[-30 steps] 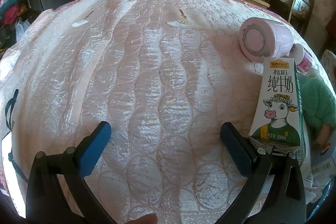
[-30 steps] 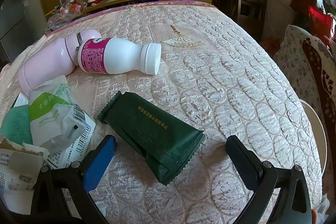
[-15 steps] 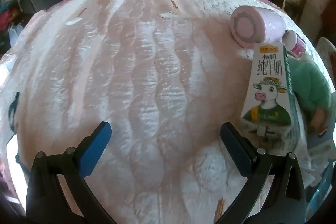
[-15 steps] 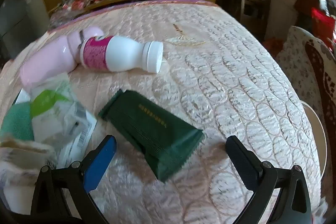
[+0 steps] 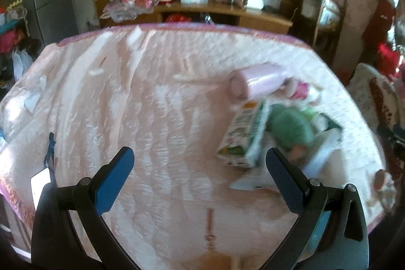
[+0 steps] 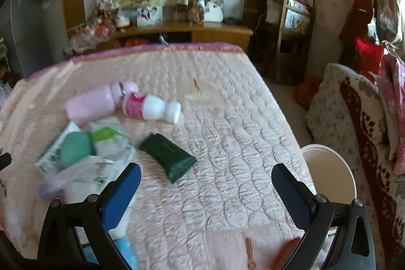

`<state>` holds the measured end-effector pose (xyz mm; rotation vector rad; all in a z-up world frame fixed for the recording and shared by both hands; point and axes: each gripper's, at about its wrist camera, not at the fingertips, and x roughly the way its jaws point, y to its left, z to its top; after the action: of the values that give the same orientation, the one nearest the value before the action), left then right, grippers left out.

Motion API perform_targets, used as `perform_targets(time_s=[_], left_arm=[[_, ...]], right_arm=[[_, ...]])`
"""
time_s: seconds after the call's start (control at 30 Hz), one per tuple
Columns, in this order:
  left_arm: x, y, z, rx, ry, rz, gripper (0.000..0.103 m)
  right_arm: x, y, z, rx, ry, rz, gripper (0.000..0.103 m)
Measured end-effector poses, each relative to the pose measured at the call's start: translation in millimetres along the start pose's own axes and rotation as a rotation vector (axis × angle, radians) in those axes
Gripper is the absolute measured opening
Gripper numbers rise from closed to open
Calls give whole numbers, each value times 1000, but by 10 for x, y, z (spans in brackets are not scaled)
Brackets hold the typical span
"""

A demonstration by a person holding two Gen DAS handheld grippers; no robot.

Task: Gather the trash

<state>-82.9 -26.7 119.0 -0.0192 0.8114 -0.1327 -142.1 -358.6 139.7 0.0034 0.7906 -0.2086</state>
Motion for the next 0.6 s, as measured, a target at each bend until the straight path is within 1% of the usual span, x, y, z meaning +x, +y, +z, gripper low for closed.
perform_targets(time_s=[0.07, 0.27, 0.4, 0.6], left_arm=[[-155, -100, -9, 3, -28, -13, 103], [-476, -309, -69, 23, -109, -32, 103], [-619, -362, -84, 12, -145, -57, 103], [-721, -434, -71, 12, -179, -70, 103]], right_arm=[[-161, 60, 7, 16, -19, 29, 102], [-482, 224, -21, 11, -91, 65, 102], [-685, 358, -2, -7, -137, 85, 102], [-815, 440, 9, -18, -182, 94, 102]])
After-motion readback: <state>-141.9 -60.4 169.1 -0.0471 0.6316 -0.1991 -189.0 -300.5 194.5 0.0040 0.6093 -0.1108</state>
